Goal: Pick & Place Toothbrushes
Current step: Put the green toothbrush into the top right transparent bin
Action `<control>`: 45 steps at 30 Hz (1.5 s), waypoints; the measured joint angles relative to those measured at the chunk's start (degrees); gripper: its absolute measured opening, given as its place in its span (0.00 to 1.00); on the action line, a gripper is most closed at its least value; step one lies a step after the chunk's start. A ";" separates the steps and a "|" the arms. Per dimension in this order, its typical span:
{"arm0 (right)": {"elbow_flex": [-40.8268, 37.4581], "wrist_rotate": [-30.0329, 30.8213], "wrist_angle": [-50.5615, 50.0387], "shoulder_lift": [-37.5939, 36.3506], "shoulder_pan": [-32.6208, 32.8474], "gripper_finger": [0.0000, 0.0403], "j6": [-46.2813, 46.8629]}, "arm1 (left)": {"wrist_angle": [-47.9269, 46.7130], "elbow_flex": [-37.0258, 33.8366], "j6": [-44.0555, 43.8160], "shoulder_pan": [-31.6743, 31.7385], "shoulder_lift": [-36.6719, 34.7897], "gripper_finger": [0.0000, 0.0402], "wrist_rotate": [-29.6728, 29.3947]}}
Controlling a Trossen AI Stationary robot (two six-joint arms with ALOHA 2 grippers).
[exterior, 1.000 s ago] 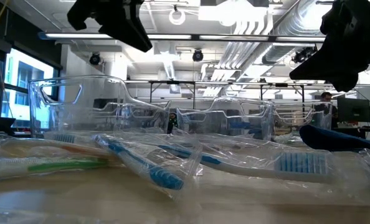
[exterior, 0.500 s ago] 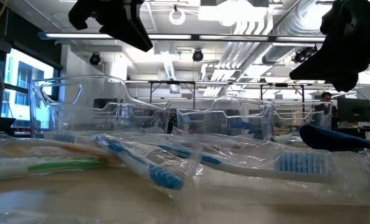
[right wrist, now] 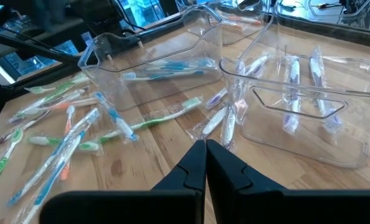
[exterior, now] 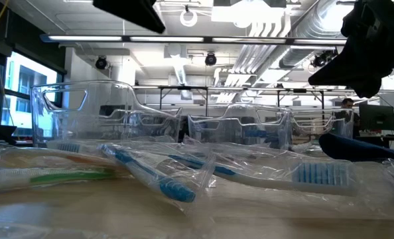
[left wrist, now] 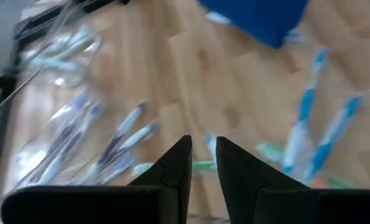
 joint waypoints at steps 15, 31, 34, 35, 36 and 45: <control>0.00 -0.02 -0.11 0.00 0.01 0.01 -0.02 | 3.12 0.00 -1.18 -11.46 0.02 0.17 0.73; 0.00 -0.02 -0.13 0.00 0.02 0.01 -0.02 | 2.75 0.00 1.76 -11.26 0.02 0.17 0.40; 0.00 -0.02 -0.13 0.00 0.02 0.01 -0.02 | 2.75 0.00 1.84 -11.26 0.02 0.17 0.42; 0.00 -0.02 -0.13 0.00 0.01 0.01 -0.02 | 2.75 0.00 1.86 -11.26 0.02 0.17 0.42; 0.00 -0.02 -0.12 0.00 0.01 0.01 -0.02 | 2.75 0.00 1.86 -11.26 0.02 0.17 0.42; 0.00 -0.02 -0.12 0.00 0.02 0.01 -0.02 | 2.79 0.00 3.67 -11.26 0.02 0.17 -3.08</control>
